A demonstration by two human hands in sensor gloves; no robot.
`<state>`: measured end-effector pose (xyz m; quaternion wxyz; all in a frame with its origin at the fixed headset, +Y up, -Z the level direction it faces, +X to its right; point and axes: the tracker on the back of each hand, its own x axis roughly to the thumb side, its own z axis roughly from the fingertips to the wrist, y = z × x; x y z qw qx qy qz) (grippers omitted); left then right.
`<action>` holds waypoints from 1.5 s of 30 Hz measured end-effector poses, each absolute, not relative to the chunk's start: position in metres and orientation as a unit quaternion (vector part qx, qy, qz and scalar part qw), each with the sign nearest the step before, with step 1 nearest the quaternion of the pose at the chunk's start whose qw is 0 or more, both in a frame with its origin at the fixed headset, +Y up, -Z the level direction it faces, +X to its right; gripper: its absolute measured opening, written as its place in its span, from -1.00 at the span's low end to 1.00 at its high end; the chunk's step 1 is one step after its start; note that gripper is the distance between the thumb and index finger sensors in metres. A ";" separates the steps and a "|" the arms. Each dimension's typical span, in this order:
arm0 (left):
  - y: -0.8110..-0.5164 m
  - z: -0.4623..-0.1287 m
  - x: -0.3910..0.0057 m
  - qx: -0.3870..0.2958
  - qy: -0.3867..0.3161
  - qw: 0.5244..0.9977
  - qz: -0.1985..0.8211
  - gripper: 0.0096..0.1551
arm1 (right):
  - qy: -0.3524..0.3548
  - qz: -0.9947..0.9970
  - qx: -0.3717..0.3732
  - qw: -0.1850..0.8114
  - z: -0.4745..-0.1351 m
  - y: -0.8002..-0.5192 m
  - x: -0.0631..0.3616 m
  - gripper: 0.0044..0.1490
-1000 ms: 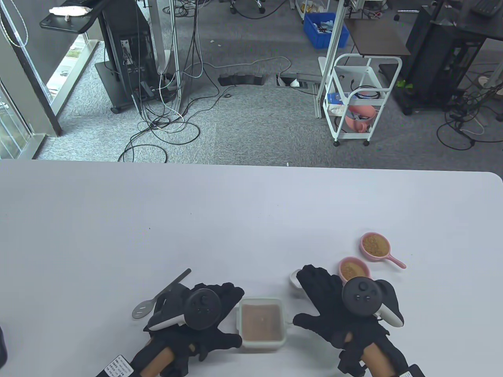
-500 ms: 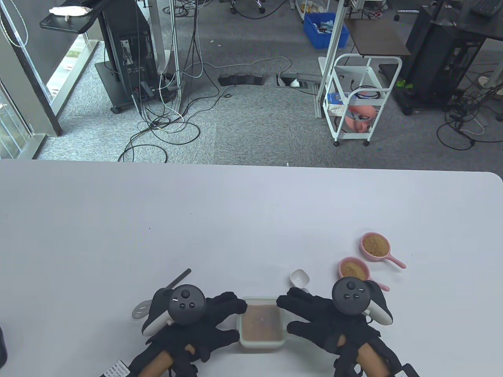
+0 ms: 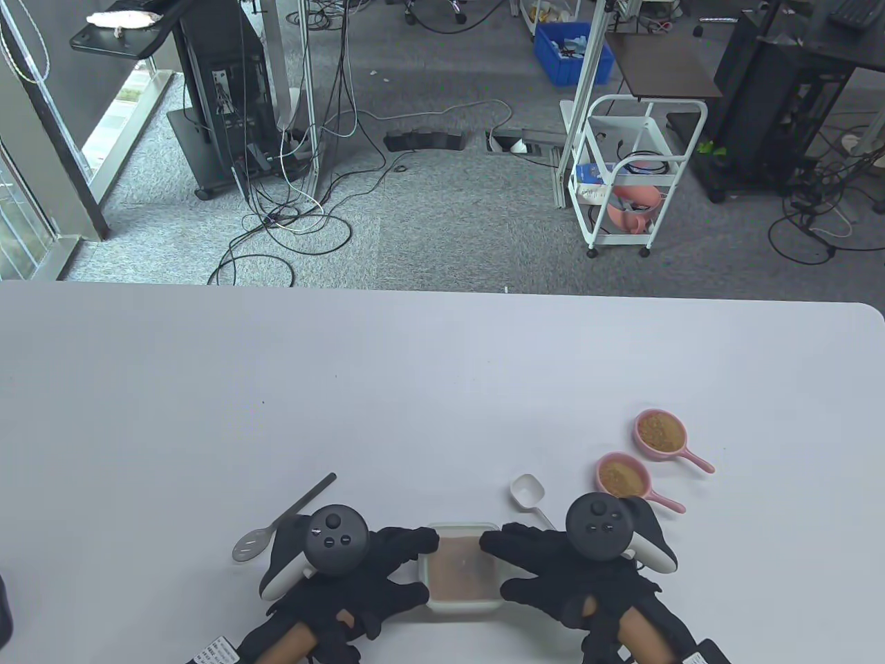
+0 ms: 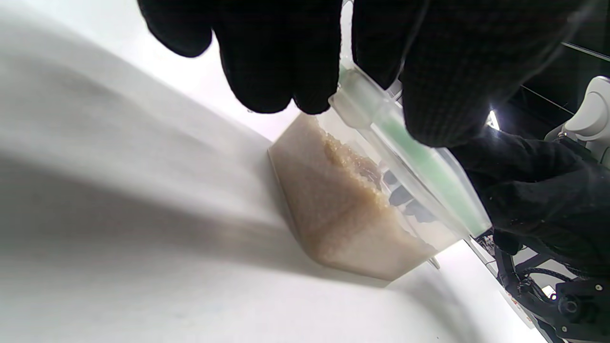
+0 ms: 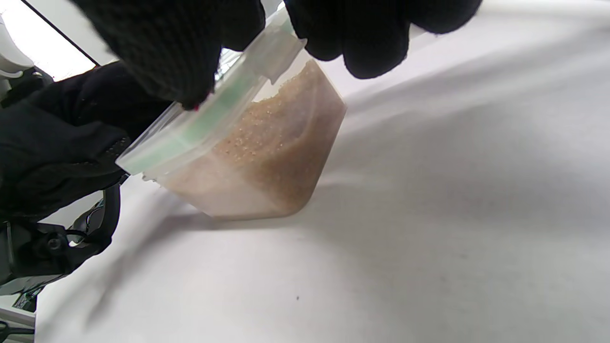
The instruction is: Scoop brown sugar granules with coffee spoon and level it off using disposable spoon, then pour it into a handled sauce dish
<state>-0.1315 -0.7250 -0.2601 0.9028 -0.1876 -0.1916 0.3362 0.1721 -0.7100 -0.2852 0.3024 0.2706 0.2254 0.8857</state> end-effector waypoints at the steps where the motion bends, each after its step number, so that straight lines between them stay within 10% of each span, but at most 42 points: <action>1: -0.725 -0.260 -0.131 -0.187 -0.192 0.903 0.336 -0.10 | 0.226 0.885 0.270 0.304 -0.285 -0.711 0.172 -0.16; 45: -0.721 -0.262 -0.135 -0.189 -0.197 0.905 0.326 -0.10 | 0.214 0.896 0.261 0.288 -0.286 -0.706 0.180 -0.10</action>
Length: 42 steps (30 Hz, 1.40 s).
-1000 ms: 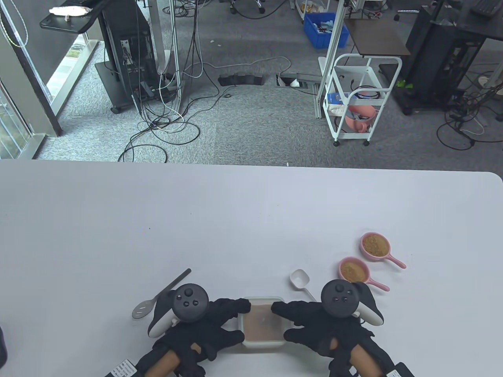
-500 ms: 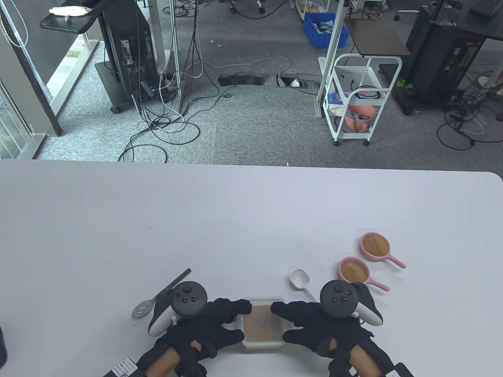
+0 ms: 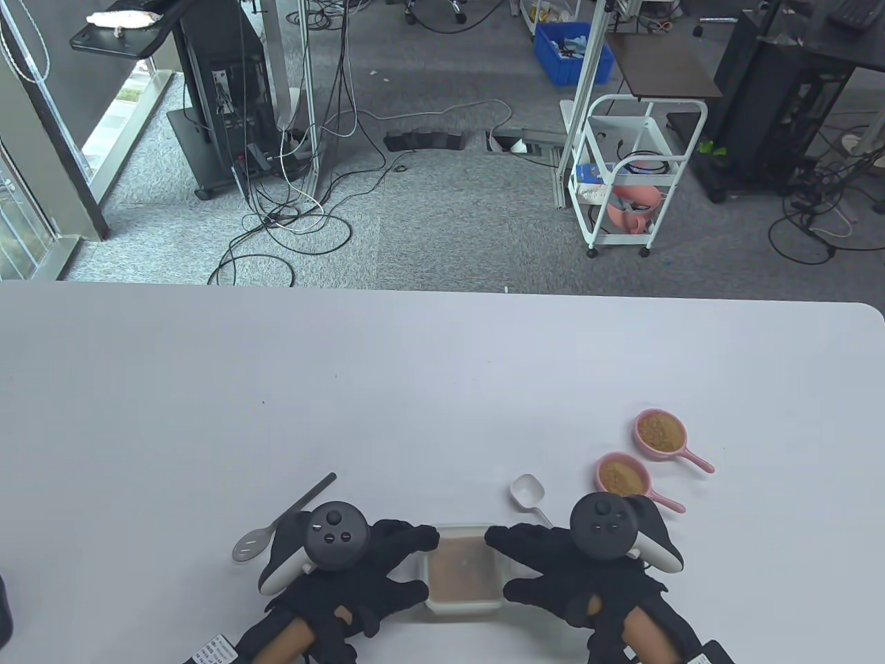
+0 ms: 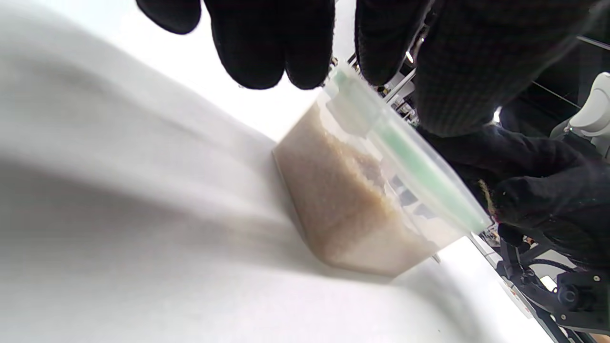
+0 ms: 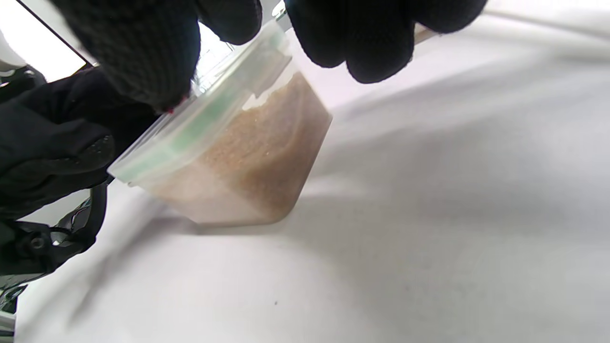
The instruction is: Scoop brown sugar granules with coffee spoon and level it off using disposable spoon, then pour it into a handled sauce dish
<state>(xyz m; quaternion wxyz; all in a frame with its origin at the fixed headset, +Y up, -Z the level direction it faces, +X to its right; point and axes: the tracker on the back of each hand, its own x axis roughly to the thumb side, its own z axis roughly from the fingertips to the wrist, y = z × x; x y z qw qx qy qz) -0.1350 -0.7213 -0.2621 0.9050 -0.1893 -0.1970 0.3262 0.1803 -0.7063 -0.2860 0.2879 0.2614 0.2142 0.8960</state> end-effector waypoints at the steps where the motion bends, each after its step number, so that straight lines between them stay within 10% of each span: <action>1: -0.715 -0.260 -0.137 -0.170 -0.196 0.913 0.313 -0.11 | 0.206 0.898 0.261 0.289 -0.286 -0.703 0.183 -0.11; 35: -0.705 -0.247 -0.133 -0.185 -0.231 0.909 0.294 -0.12 | 0.226 0.879 0.272 0.319 -0.281 -0.699 0.178 -0.21; 42: -0.667 -0.241 -0.149 -0.044 -0.234 0.939 0.249 0.17 | 0.141 0.899 0.266 0.318 -0.276 -0.674 0.193 -0.03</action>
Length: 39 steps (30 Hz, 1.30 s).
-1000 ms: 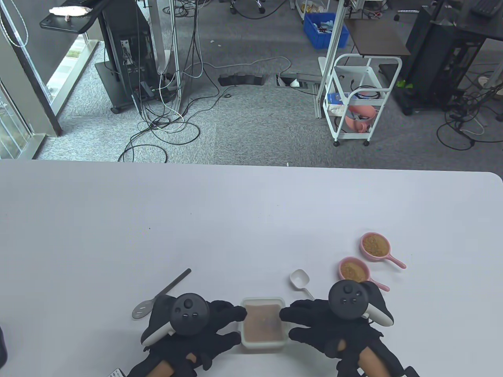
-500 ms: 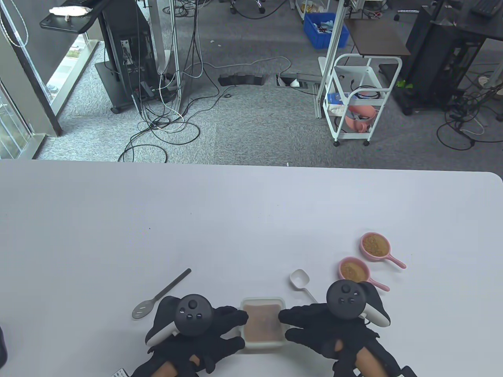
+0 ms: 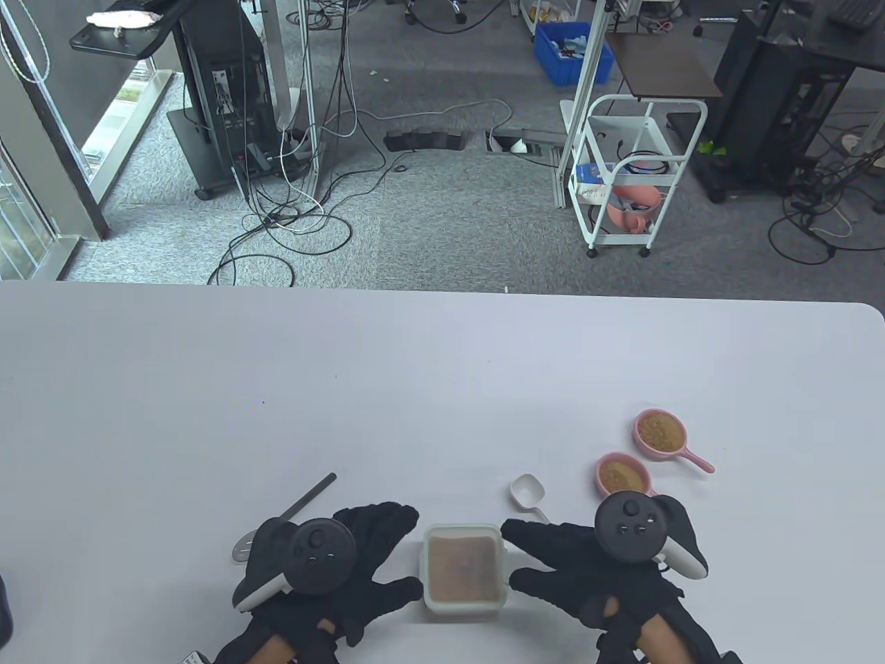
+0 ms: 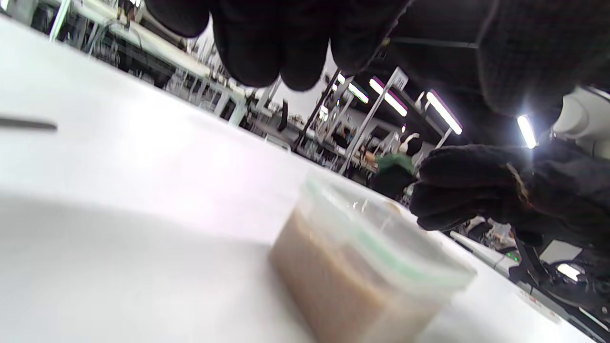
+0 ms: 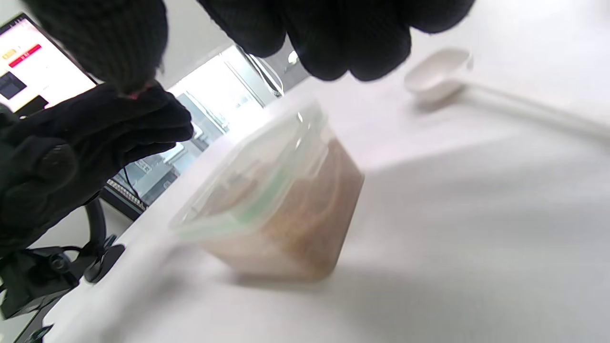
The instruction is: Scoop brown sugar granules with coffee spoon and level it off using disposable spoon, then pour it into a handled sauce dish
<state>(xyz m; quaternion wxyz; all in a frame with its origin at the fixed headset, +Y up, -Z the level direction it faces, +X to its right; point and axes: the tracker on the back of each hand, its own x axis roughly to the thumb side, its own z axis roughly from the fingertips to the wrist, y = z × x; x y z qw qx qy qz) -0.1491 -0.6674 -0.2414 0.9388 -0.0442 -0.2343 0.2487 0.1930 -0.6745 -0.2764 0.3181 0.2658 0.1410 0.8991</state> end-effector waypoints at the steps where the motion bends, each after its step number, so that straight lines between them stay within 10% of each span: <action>1: -0.665 -0.241 -0.151 -0.036 -0.241 0.937 0.249 0.21 | 0.126 0.902 0.267 0.315 -0.276 -0.672 0.195 0.00; 39: -0.687 -0.257 -0.152 -0.095 -0.268 0.938 0.201 0.52 | 0.188 0.911 0.254 0.263 -0.289 -0.711 0.191 0.37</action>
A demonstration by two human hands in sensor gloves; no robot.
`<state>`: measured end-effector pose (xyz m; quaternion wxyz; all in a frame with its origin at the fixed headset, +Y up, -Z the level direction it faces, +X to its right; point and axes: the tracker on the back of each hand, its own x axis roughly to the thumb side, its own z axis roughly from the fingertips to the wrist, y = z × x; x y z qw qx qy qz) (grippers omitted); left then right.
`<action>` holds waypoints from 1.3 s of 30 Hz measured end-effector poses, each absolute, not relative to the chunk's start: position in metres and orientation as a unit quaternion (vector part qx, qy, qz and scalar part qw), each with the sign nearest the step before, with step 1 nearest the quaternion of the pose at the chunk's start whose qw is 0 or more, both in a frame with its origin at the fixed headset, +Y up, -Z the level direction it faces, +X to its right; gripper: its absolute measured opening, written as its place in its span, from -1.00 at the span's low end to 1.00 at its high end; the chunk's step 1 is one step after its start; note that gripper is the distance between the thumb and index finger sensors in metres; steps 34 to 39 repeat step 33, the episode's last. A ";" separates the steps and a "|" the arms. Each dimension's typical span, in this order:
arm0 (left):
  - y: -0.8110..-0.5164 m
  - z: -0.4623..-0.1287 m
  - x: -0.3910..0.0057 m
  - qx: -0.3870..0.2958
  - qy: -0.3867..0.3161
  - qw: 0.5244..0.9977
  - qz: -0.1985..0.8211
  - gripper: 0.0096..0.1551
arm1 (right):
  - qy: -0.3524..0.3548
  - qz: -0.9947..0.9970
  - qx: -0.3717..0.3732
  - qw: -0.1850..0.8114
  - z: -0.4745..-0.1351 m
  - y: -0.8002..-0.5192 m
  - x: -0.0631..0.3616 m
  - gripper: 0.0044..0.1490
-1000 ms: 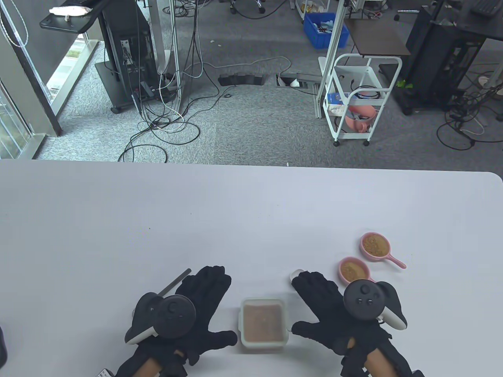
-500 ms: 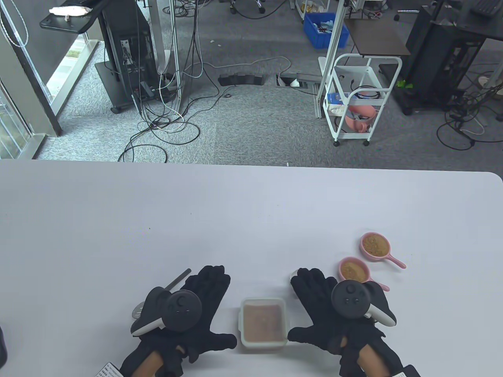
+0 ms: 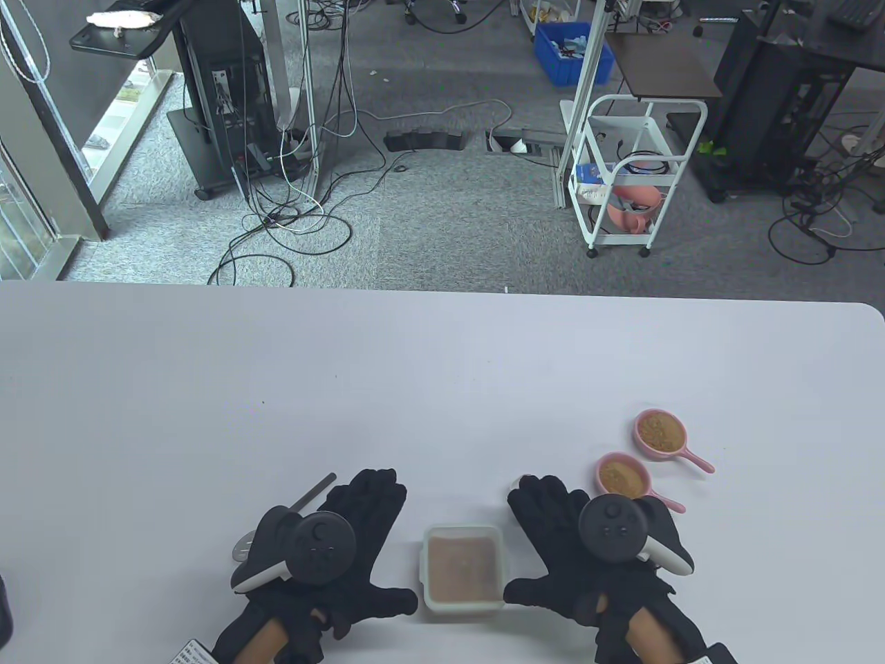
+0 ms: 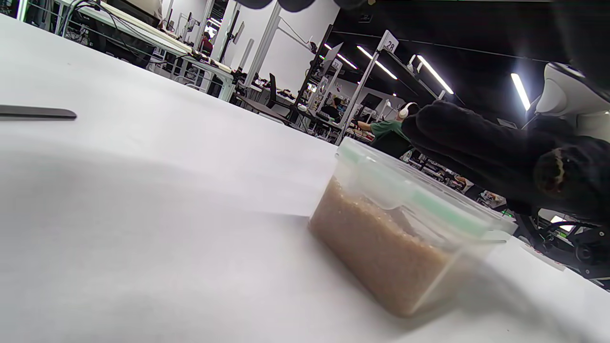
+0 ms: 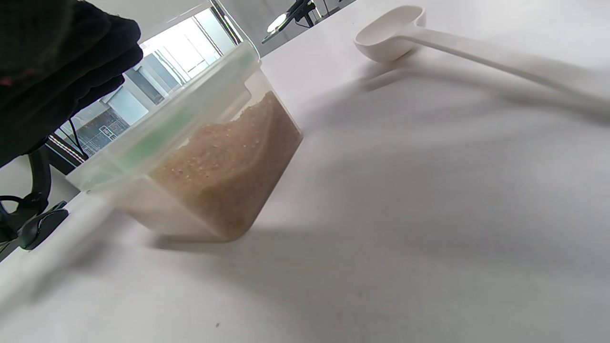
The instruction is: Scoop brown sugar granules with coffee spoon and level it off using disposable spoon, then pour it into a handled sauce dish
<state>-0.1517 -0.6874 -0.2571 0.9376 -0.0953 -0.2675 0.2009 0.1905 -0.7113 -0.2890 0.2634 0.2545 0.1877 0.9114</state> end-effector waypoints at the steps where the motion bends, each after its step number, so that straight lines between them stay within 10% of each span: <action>1: -0.687 -0.257 -0.152 -0.095 -0.267 0.938 0.200 0.52 | 0.188 0.912 0.254 0.263 -0.289 -0.711 0.191 0.37; 39: -0.683 -0.253 -0.156 -0.091 -0.272 0.934 0.212 0.51 | 0.183 0.917 0.236 0.266 -0.292 -0.711 0.198 0.36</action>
